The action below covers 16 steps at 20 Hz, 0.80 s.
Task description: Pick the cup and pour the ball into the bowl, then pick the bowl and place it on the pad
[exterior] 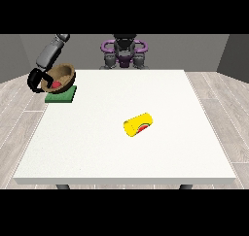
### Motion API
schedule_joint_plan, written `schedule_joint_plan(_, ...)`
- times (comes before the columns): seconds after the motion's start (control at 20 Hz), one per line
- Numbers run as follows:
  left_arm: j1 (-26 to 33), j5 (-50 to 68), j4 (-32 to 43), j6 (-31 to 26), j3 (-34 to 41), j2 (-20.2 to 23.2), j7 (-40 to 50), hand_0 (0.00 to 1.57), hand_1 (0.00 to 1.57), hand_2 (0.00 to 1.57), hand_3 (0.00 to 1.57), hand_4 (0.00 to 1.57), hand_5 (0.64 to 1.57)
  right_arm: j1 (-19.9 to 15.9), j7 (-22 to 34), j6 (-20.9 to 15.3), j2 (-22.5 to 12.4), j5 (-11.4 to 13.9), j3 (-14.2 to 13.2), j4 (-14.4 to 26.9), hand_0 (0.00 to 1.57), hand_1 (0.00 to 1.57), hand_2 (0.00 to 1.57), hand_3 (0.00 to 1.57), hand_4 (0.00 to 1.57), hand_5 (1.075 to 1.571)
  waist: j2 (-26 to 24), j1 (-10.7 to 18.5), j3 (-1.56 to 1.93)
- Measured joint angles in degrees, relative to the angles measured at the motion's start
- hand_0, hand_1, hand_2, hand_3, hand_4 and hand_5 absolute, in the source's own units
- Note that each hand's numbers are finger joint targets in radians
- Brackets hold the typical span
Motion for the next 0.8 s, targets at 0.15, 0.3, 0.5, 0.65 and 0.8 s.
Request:
schedule_joint_plan(0.15, -0.4, 0.59, -0.82, 0.19, 0.78, 1.07, 0.09, 0.0, 0.0, 0.0, 0.0, 0.0, 1.515, -0.77, 0.63, -2.63, -3.02, -0.99, -2.36, 1.41, 1.05, 1.05, 1.09, 1.03, 0.0, 1.545, 2.08, 0.17, 0.02)
schedule_joint_plan(0.3, -0.07, 1.57, -2.22, 0.34, 1.27, 1.78, 1.37, 0.0, 0.0, 0.0, 0.0, 0.0, 1.519, -1.11, 1.02, -3.11, -4.99, -1.8, -3.85, 3.03, 0.73, 0.73, 0.65, 1.04, 0.0, 1.539, 2.39, 0.67, 0.04)
schedule_joint_plan(0.5, 0.61, 2.54, -3.91, 0.57, 1.69, 1.91, 1.8, 0.0, 0.0, 0.0, 0.0, 0.0, 1.514, -1.9, 1.37, -2.95, -6.73, -2.48, -4.88, 4.16, 0.63, 0.63, 0.53, 0.82, 0.0, 1.521, 2.92, 0.96, 0.03)
schedule_joint_plan(0.65, 1.31, 3.08, -4.83, 0.81, 1.62, 1.65, 2.34, 0.0, 0.0, 0.0, 0.0, 0.0, 1.515, -2.62, 1.53, -2.68, -7.57, -2.88, -5.32, 4.49, 0.32, 0.32, 0.4, 0.52, 0.0, 1.493, 2.89, 0.88, 0.03)
schedule_joint_plan(0.8, 1.27, 2.88, -4.07, 1.33, 1.26, 1.69, 2.59, 0.0, 0.0, 0.0, 0.0, 0.0, 1.515, -4.42, 3.71, -1.18, -8.77, -3.34, -5.31, 3.96, 0.13, 0.13, 0.28, 0.38, 0.0, 1.467, 1.95, -0.01, 0.01)
